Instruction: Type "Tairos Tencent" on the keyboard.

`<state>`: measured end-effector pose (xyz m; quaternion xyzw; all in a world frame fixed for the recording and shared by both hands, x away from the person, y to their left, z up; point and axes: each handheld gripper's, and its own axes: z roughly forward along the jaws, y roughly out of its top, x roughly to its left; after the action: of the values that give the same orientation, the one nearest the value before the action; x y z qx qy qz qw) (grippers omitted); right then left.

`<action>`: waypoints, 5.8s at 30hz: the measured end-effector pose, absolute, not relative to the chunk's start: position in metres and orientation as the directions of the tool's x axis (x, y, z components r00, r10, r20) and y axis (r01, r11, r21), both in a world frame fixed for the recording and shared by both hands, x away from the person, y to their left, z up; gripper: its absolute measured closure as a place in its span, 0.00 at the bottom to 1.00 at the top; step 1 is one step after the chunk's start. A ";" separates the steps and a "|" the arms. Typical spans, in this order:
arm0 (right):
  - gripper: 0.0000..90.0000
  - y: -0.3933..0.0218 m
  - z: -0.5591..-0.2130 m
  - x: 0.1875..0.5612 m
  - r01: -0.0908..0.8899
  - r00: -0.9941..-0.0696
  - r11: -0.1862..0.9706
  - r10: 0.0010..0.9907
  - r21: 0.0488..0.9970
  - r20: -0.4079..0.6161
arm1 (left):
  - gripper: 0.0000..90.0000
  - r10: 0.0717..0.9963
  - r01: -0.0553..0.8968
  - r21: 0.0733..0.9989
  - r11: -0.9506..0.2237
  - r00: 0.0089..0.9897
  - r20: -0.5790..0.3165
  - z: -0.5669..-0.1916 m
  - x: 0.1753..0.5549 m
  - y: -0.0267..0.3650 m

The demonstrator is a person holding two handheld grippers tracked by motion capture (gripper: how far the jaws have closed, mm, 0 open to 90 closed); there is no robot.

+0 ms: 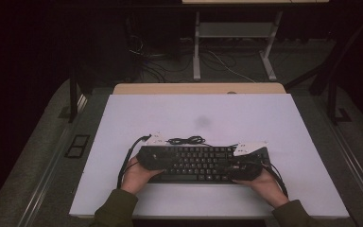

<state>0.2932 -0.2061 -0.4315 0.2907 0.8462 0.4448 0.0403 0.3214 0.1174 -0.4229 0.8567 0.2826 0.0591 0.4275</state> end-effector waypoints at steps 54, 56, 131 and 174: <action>0.33 -0.219 -0.429 0.289 0.449 -0.777 0.341 0.605 0.826 0.172 | 0.34 0.567 0.405 0.842 -0.355 0.810 -0.150 -0.421 0.286 0.169; 0.33 -0.219 -0.429 0.289 0.450 -0.778 0.342 0.604 0.825 0.173 | 0.34 0.569 0.406 0.840 -0.360 0.809 -0.147 -0.422 0.286 0.169; 0.33 -0.217 -0.431 0.289 0.445 -0.780 0.358 0.605 0.821 0.159 | 0.99 0.614 0.462 0.769 -0.443 0.781 -0.115 -0.439 0.301 0.186; 0.36 -0.215 -0.426 0.295 0.460 -0.771 0.320 0.607 0.828 0.194 | 0.45 0.586 0.425 0.814 -0.397 0.799 -0.132 -0.430 0.293 0.179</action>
<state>0.2946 -0.2151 -0.4261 0.3299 0.8089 0.4807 0.0763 0.2926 0.1788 -0.4295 0.8310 0.3042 0.0881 0.4574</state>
